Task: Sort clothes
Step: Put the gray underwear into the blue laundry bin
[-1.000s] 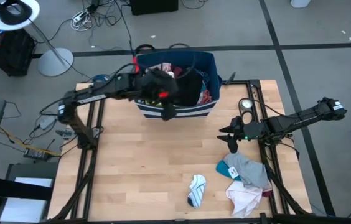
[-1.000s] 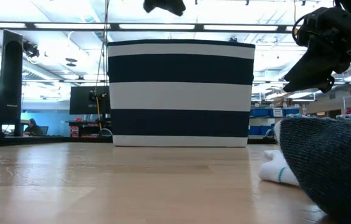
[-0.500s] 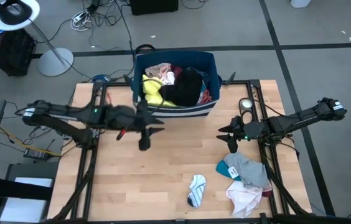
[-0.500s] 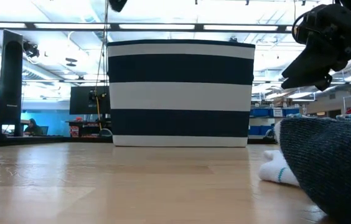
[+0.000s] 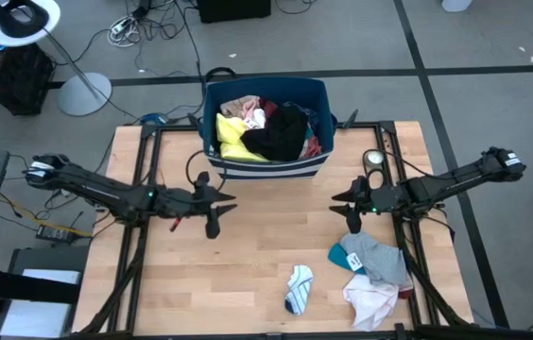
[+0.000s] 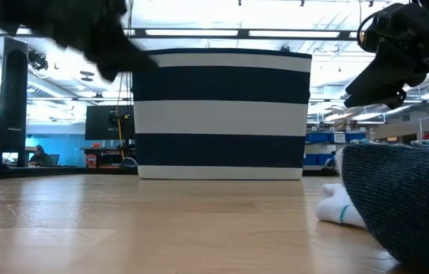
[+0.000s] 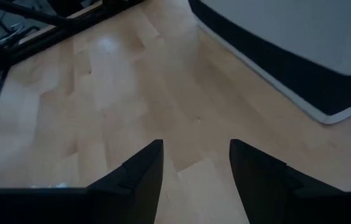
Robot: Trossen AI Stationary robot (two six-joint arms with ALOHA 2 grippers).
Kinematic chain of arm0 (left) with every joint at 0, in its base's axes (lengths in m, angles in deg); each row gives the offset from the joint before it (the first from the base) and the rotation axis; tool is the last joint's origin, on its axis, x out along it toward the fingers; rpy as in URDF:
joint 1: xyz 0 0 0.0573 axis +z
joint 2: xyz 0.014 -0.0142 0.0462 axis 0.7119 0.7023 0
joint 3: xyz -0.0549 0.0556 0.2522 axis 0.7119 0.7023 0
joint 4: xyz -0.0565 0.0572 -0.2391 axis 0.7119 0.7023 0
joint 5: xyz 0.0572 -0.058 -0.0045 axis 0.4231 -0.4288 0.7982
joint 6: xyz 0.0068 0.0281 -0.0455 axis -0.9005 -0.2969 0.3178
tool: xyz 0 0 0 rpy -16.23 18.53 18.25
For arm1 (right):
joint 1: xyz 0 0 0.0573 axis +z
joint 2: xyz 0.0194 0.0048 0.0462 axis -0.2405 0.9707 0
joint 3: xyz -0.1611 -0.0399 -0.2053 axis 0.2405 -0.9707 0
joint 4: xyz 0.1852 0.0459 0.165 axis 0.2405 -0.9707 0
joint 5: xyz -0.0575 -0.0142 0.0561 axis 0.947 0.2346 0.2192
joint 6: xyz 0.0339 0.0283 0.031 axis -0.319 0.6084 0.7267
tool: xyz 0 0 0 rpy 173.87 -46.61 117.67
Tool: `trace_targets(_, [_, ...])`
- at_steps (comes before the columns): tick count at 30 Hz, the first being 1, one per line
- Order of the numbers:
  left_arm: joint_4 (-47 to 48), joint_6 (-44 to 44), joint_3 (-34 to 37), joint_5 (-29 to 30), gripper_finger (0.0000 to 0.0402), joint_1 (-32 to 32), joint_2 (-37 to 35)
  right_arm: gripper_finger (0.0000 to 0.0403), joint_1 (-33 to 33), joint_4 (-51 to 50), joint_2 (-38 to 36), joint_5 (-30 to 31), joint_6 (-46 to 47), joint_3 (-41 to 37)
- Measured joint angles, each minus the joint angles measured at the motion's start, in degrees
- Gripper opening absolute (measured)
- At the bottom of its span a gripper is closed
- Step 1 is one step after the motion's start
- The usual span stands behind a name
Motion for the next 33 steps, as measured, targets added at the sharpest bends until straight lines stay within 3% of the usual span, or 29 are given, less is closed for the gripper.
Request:
trace_targets(8, [-9.35, 0.04, 10.05, 1.46, 0.0115, -0.11, 0.0, 0.0185, 4.67, -0.6, 0.0, 5.44, -0.06, 0.0])
trace_targets(14, [-18.06, 0.06, 14.72, -3.18, 0.0115, -0.11, 0.0, 0.0181, 9.12, -4.37, 0.0, 6.62, 6.36, 0.0])
trace_targets(23, [-19.53, 0.28, 18.4, -5.79, 0.0115, -0.13, 0.0, 0.0149, 16.72, -4.69, 3.71, 6.42, 12.83, 1.99])
trace_targets(33, [-19.62, 0.0, 18.74, -5.76, 0.0115, -0.13, 0.0, 0.0138, 17.96, -7.61, 17.19, -2.69, 15.91, 4.24])
